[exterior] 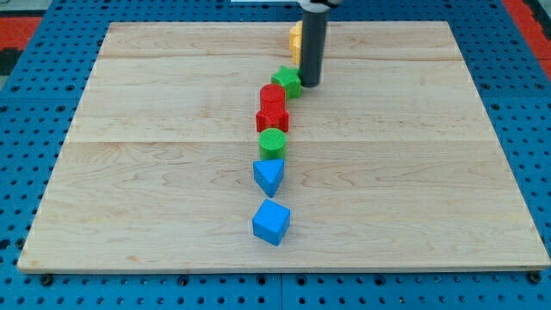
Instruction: Move the green star towards left diagonally to the blue triangle
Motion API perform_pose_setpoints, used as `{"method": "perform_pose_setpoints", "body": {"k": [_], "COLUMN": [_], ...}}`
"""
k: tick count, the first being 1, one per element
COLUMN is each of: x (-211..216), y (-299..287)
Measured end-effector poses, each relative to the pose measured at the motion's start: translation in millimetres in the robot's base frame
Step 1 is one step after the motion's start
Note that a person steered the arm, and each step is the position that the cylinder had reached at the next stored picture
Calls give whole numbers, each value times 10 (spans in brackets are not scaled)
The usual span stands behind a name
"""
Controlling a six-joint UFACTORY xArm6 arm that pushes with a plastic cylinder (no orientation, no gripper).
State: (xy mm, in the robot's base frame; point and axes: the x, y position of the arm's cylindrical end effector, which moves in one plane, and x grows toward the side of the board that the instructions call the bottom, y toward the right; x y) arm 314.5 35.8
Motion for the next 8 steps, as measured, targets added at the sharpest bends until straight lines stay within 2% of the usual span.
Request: {"method": "perform_pose_setpoints", "body": {"k": [1, 2, 3, 4, 5, 6, 7, 8], "x": [41, -12, 50, 331, 297, 219, -28, 55], "y": [-817, -1052, -350, -407, -1326, -1978, -1143, 133]}}
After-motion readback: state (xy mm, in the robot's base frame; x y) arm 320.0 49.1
